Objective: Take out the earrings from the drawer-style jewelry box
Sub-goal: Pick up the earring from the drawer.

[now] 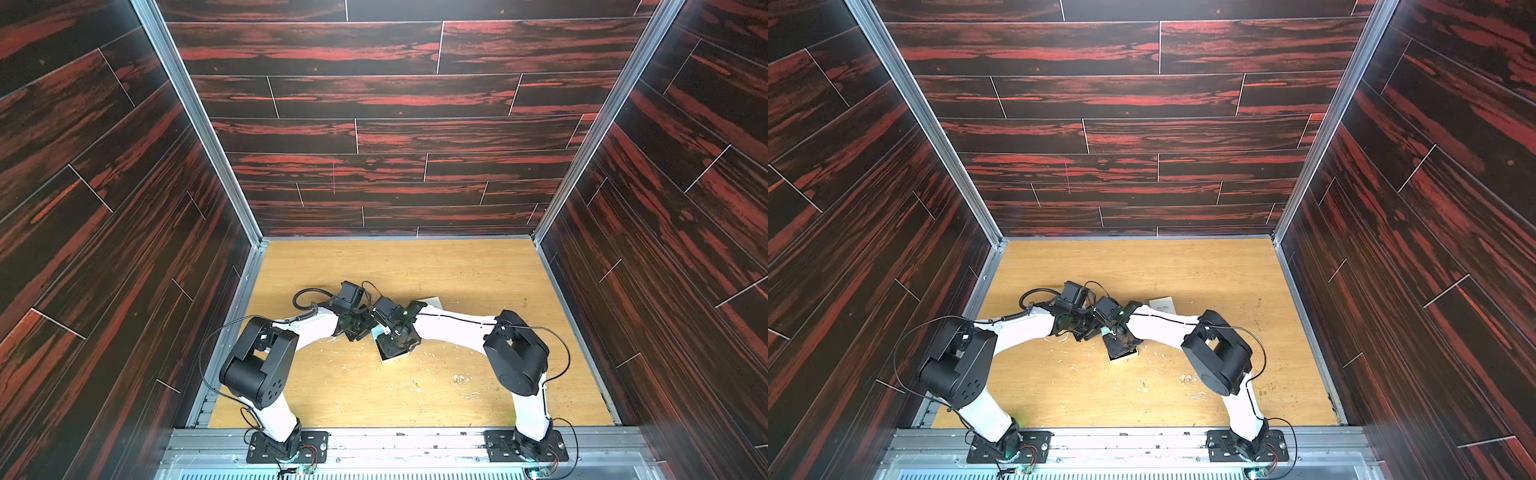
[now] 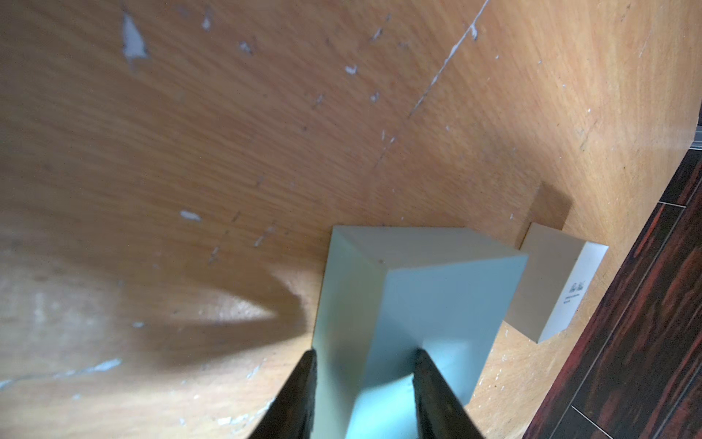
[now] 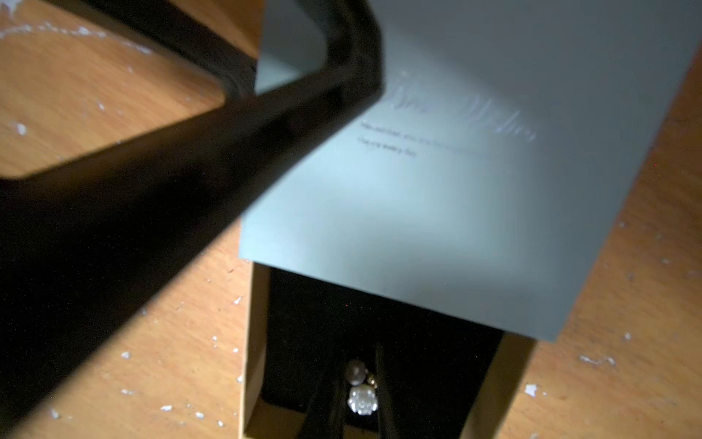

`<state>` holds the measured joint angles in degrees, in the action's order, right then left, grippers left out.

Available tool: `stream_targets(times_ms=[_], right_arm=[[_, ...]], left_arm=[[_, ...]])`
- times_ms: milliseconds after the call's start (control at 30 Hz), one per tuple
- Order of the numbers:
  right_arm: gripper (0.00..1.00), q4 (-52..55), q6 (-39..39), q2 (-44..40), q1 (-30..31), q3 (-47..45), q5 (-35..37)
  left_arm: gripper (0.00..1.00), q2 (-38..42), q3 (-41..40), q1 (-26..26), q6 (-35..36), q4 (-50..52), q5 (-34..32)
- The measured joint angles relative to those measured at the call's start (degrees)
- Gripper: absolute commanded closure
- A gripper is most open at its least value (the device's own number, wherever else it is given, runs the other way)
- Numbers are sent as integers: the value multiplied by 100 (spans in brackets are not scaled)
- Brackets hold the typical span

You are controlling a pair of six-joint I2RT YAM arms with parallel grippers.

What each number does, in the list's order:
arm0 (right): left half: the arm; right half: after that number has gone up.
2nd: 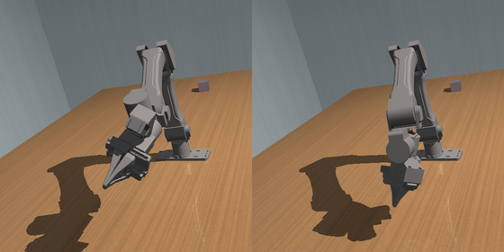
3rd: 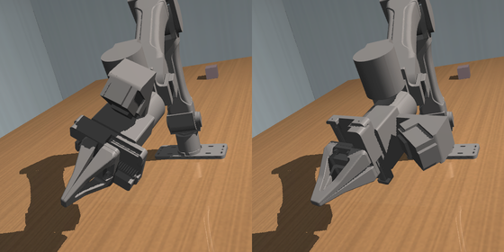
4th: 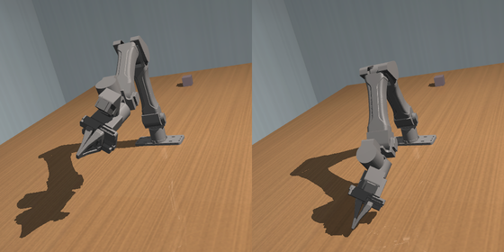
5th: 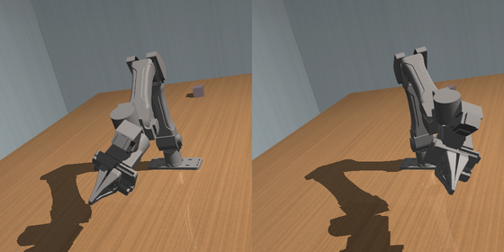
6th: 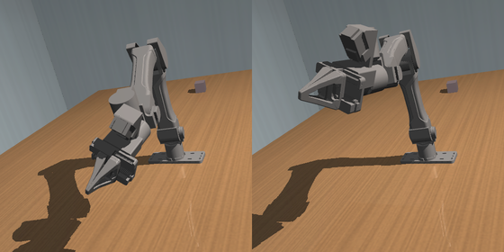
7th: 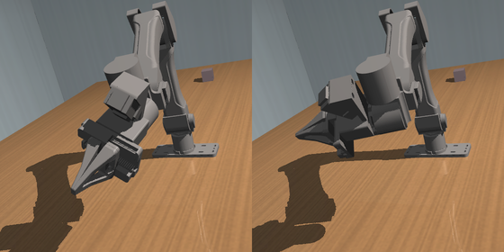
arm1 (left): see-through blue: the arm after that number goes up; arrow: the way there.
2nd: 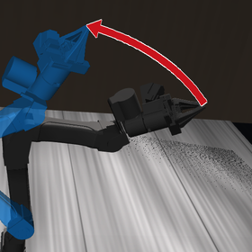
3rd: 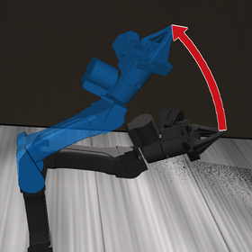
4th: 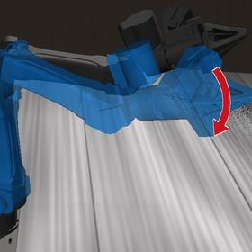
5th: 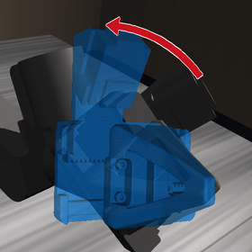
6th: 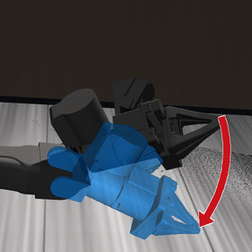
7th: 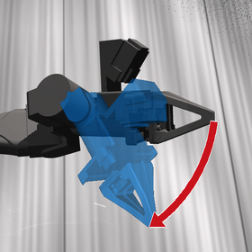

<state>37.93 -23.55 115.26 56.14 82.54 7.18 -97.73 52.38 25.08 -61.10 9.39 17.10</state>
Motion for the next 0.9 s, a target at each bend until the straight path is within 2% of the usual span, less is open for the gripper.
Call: stream_targets(times_ms=[267, 900], right_arm=[[86, 98, -39, 31, 0, 90, -4], [87, 260, -363, 22, 11, 343, -140]], left_arm=[[56, -4, 0, 0, 0, -2, 4], [56, -55, 0, -11, 2, -92, 57]])
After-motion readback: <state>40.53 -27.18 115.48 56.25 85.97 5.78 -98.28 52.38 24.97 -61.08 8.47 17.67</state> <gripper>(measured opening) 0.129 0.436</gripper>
